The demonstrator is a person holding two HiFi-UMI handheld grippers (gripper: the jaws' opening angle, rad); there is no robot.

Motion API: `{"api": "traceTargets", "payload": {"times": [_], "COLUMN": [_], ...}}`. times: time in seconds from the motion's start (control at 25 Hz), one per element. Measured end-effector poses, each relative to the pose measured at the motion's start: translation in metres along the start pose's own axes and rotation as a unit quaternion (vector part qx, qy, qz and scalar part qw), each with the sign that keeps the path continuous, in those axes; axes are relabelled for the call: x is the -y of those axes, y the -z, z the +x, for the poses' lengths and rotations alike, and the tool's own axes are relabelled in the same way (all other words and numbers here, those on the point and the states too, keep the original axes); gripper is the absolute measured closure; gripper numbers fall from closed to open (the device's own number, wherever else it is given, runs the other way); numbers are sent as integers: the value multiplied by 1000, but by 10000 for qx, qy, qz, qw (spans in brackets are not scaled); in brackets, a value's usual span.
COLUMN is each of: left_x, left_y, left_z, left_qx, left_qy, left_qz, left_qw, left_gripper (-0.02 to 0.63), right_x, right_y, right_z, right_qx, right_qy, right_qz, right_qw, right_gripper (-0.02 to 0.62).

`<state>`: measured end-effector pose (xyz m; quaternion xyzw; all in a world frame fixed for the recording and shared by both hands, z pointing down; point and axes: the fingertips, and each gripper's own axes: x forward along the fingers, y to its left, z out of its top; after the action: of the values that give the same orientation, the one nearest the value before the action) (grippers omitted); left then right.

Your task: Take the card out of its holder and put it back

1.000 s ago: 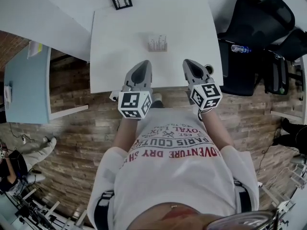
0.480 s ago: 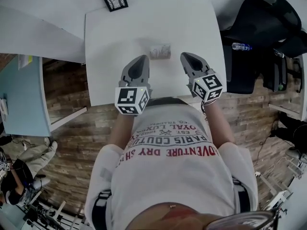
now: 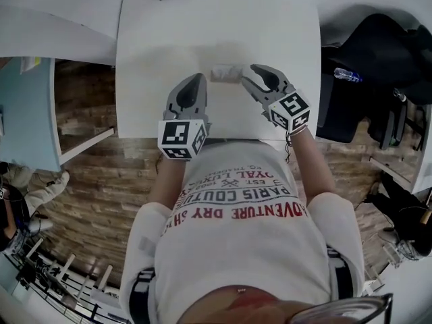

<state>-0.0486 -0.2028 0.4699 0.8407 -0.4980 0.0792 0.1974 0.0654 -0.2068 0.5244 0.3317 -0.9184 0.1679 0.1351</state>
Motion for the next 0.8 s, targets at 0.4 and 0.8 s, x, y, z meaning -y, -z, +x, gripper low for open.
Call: {"api": "traceTargets", "payload": {"times": [0.4,0.8], "left_x": [-2,-5], "left_y": [18,15], "left_z": [6,16], "left_qx": [-263,-290], "left_qy": [-466,-699], "left_qz": [-147,-199], "left_qw": [9985,9969], "left_gripper": [580,580], "right_x": [4,1], "right_y": [14,28], "right_z": [25,33], "right_qx": [-363,-694], "right_qy": [-1332,-2499], "right_qz": [-506,-572], "right_qw": [9891,9641], "right_gripper": [431,506]}}
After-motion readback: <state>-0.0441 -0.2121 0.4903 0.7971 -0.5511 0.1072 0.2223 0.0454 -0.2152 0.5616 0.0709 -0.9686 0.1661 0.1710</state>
